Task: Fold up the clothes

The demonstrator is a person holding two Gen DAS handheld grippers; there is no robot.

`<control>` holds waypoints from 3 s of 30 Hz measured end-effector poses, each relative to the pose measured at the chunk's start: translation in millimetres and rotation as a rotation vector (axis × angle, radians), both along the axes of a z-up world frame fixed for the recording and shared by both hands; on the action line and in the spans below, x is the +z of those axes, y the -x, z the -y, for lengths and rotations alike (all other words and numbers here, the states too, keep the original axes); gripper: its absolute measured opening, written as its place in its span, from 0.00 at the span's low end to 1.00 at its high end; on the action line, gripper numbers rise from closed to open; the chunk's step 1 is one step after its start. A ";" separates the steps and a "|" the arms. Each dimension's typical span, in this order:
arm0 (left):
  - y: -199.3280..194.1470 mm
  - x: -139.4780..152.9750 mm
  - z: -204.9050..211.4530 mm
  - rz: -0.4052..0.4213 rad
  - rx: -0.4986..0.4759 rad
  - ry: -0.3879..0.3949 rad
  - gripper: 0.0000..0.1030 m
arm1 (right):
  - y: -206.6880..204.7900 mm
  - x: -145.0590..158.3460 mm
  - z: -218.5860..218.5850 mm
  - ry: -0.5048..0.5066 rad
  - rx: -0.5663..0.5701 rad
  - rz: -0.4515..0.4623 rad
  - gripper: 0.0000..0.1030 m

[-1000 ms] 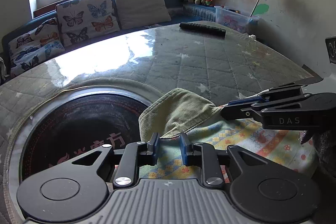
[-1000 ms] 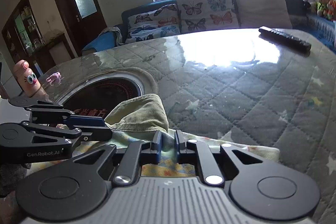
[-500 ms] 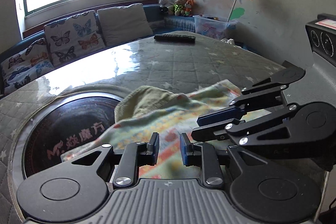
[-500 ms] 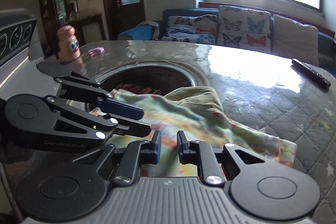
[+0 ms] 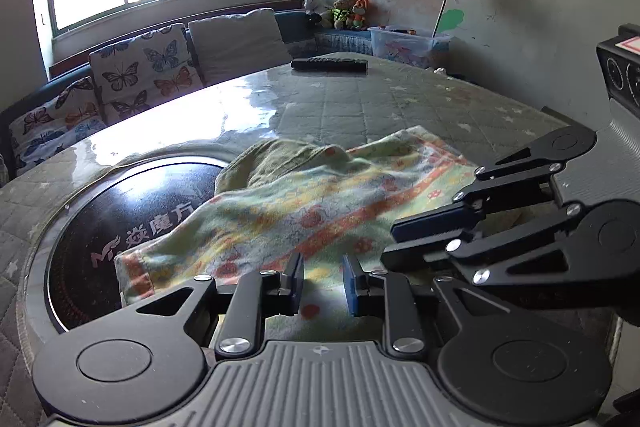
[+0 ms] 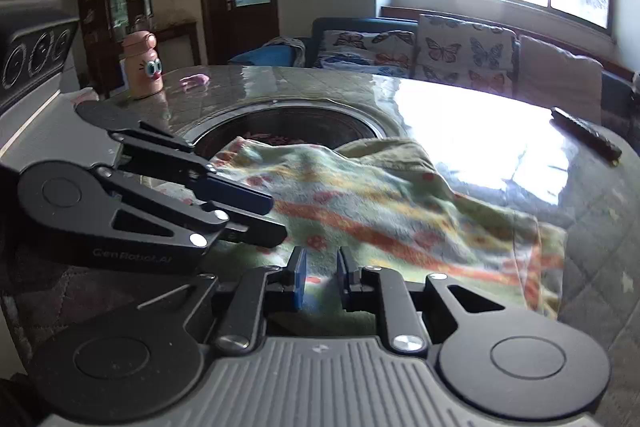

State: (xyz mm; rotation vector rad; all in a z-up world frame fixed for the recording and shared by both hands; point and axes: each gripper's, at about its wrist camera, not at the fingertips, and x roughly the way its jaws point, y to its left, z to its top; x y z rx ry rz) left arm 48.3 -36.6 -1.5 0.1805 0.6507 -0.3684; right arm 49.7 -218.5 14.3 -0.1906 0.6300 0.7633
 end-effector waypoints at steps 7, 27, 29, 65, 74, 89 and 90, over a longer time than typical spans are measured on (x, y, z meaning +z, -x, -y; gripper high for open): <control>12.6 -2.1 -11.2 0.021 0.047 0.018 0.24 | 9.4 0.2 22.7 -0.056 -0.062 -0.008 0.17; 29.9 -0.3 -40.8 0.027 0.172 0.064 0.26 | 13.7 -1.5 88.8 -0.091 -0.323 -0.025 0.21; 29.6 -0.1 -43.1 0.026 0.182 0.064 0.27 | 7.4 1.7 83.2 -0.098 -0.318 -0.003 0.27; -64.8 -6.8 -77.9 -0.064 0.320 0.007 0.27 | -107.2 -15.4 60.3 -0.070 -0.318 -0.066 0.27; -67.1 -9.3 -81.5 -0.061 0.327 0.018 0.28 | -111.2 -6.6 48.0 -0.074 -0.298 -0.046 0.27; -47.0 8.4 -103.3 -0.047 0.412 0.042 0.47 | -68.4 11.5 12.6 -0.024 -0.156 0.032 0.36; -43.3 9.5 -104.2 -0.045 0.414 0.046 0.49 | -65.5 12.2 10.0 -0.026 -0.143 0.032 0.36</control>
